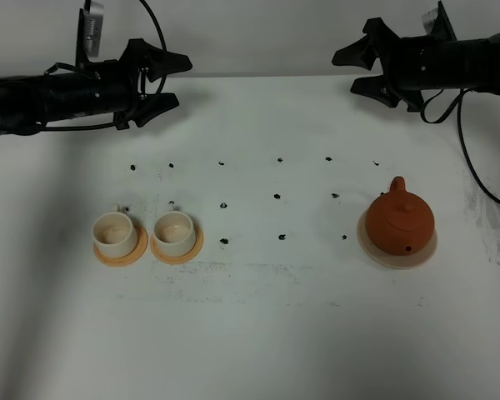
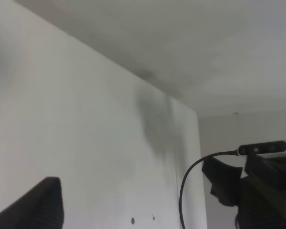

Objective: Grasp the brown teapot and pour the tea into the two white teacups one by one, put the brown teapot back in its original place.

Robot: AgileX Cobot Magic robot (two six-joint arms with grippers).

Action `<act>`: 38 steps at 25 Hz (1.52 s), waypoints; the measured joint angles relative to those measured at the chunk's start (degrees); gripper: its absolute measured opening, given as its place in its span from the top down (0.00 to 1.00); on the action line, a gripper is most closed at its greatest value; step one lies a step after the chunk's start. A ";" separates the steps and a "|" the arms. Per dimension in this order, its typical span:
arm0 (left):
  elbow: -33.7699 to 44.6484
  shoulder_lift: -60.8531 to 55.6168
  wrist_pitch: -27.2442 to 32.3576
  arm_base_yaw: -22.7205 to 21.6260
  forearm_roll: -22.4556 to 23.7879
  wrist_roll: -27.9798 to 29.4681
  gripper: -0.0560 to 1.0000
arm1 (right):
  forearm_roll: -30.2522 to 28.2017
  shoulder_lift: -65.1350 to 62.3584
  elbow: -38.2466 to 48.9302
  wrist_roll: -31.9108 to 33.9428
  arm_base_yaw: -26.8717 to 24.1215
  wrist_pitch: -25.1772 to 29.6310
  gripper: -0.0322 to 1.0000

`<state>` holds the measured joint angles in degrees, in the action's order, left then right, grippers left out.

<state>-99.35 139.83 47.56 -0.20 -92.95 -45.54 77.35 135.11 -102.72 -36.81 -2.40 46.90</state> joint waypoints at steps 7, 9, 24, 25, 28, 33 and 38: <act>-0.26 0.11 0.26 0.00 -0.23 1.92 0.23 | -0.59 0.87 -0.22 0.54 0.00 -0.09 0.39; -0.26 0.11 0.41 0.00 -0.23 2.48 0.23 | -0.54 0.87 -0.27 0.85 0.00 -0.09 0.39; -4.58 0.42 5.85 0.00 5.58 -2.91 0.28 | -3.54 1.07 -5.32 -3.80 -0.77 5.91 0.41; -5.90 0.42 6.84 0.00 8.55 -3.21 0.30 | -5.01 1.07 -6.62 -3.89 -0.89 6.86 0.42; -11.97 0.42 10.05 0.00 19.59 -1.02 0.35 | -12.68 1.07 -11.89 -2.66 -1.08 9.75 0.45; -22.41 0.42 15.18 0.00 40.63 7.35 0.39 | -31.05 1.07 -21.09 3.25 -1.03 12.77 0.47; -24.98 -1.60 15.80 0.06 53.22 12.90 0.39 | -48.74 1.07 -27.47 9.91 -1.03 17.58 0.47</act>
<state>-124.32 138.22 63.36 -0.14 -39.73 -32.64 28.62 136.18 -130.20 -26.90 -3.43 64.47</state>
